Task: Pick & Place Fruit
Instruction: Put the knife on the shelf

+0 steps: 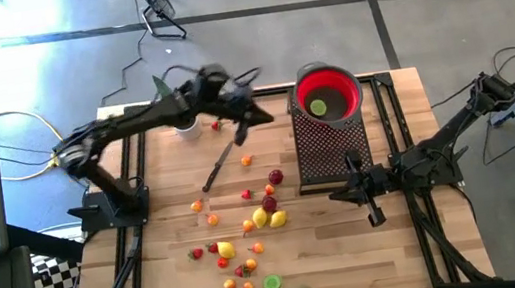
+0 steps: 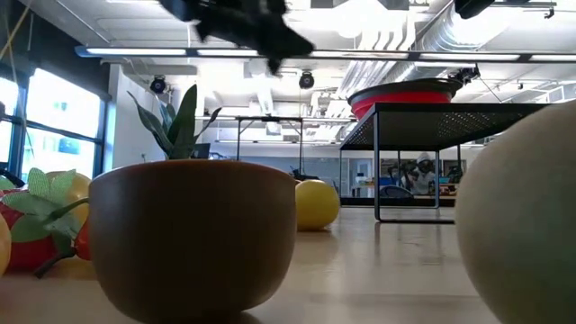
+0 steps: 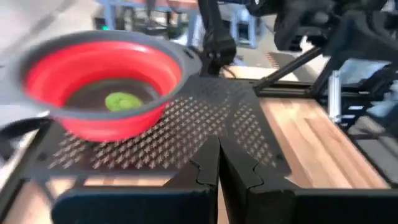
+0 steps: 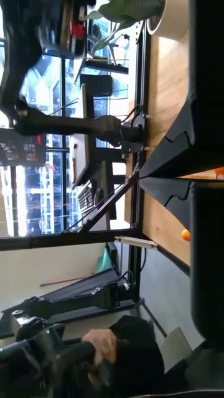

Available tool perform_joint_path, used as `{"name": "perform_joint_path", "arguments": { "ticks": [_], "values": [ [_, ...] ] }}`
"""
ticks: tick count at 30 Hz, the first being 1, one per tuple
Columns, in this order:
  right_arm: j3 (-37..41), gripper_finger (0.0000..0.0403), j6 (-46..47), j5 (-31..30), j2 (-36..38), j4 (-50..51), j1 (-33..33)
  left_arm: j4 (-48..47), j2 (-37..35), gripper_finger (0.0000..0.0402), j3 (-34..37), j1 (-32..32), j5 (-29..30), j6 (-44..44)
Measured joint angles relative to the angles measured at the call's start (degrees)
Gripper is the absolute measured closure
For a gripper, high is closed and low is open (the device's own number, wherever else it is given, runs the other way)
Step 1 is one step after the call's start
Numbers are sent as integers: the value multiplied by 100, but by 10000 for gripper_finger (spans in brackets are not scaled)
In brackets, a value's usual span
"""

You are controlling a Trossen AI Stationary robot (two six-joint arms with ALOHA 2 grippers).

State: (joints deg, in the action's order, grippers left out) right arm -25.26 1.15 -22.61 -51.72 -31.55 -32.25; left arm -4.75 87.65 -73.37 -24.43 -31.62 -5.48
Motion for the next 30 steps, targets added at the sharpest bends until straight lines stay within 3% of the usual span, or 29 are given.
{"name": "perform_joint_path", "arguments": {
  "ticks": [7, 14, 19, 23, 30],
  "values": [
    [1, 400, -107, 0, 0, 0, 1, -298, -1918, 401, 1485, 336, 947, 462],
    [0, 400, -142, -2, 0, 2, 1, -1982, -3023, 401, 1771, 1181, 2636, 1500],
    [0, 401, -168, -393, 0, 0, 1, -3091, -3348, 401, 1769, 1871, 3576, 2666],
    [0, 401, -311, -749, 0, 0, 25, -3621, -3382, 401, 1769, 2368, 3863, 3614],
    [0, 401, -284, -732, 0, -9, 87, -4282, -3288, 401, 1767, 2920, 4261, 4666]
  ]
}}
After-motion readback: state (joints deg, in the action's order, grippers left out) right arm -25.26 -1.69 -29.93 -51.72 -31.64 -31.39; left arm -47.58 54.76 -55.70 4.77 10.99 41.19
